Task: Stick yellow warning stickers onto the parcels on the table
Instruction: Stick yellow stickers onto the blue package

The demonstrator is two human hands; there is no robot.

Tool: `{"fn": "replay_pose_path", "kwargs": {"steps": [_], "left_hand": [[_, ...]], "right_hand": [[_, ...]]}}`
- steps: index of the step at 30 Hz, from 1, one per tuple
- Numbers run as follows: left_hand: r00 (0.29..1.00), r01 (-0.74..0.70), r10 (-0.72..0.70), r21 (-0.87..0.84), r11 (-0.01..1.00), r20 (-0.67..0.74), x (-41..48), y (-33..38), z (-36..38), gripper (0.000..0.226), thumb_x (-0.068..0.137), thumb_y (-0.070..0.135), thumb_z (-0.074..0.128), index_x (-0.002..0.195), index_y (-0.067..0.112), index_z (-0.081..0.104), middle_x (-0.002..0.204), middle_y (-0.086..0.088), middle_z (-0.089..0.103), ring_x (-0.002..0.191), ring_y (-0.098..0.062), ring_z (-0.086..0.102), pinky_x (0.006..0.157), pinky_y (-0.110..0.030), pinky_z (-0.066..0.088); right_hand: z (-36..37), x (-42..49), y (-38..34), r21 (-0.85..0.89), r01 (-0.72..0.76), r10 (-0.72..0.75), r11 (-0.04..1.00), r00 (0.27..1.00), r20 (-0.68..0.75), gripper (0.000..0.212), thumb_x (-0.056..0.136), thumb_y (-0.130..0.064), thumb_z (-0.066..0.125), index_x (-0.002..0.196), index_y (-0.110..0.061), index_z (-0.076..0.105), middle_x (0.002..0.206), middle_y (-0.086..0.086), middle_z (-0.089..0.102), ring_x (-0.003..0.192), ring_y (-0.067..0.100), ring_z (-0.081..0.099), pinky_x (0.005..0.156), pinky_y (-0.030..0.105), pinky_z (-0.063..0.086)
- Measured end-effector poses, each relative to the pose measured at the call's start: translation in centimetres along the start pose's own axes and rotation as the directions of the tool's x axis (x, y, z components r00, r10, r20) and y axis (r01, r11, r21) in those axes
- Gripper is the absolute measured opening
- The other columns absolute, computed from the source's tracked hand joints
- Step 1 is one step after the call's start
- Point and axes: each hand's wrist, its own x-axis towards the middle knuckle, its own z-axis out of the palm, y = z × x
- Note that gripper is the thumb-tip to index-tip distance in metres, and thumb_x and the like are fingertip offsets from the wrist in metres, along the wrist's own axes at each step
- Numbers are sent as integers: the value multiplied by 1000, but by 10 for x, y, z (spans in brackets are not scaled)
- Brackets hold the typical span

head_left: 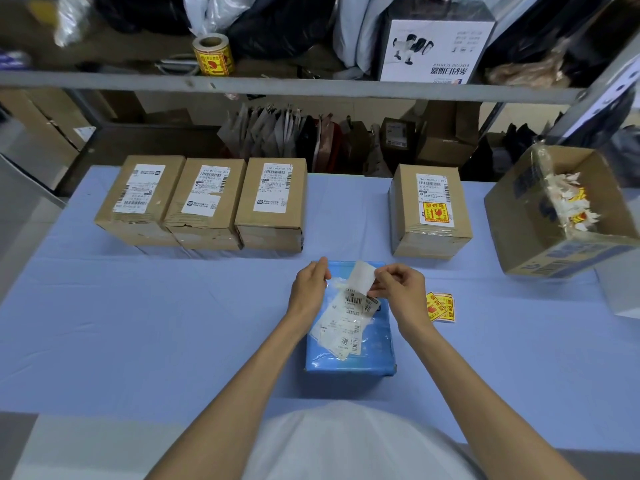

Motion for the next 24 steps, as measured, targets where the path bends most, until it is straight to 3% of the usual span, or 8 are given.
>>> {"fn": "replay_pose_path", "kwargs": {"steps": [7, 13, 19, 24], "left_hand": [[998, 54, -51, -56, 997, 44, -6, 1, 2, 23, 92, 8, 32, 84, 20, 50, 64, 3, 48, 48, -11, 32, 44, -22, 25], [994, 49, -49, -1, 999, 93, -7, 4, 4, 31, 76, -8, 34, 68, 15, 54, 60, 2, 52, 51, -13, 37, 47, -22, 27], [992, -103, 91, 146, 984, 90, -19, 14, 8, 21, 59, 15, 35, 57, 22, 55, 50, 5, 50, 55, -16, 44, 56, -27, 33], [968, -248, 217, 370, 896, 124, -25, 15, 10, 13, 80, 38, 61, 81, 26, 57, 60, 8, 50, 62, -12, 50, 59, -28, 39]], "right_hand": [[1, 0, 1, 9, -3, 3, 1000, 1000, -6, 9, 89, -3, 57, 82, 0, 61, 71, 12, 68, 64, 28, 69, 66, 35, 58], [3, -4, 0, 25, -2, 2, 1000, 1000, 7, 9, 88, -1, 57, 82, 1, 61, 69, 12, 67, 59, 23, 67, 63, 31, 57], [7, -8, -1, -26, 29, -29, 999, 999, -12, 10, 84, -4, 60, 76, -4, 64, 68, 6, 65, 58, 16, 64, 53, 25, 49], [11, -12, -2, -56, 28, -30, 998, 999, -33, 13, 80, -5, 61, 67, -7, 63, 63, 6, 64, 50, 8, 56, 50, 23, 44]]}}
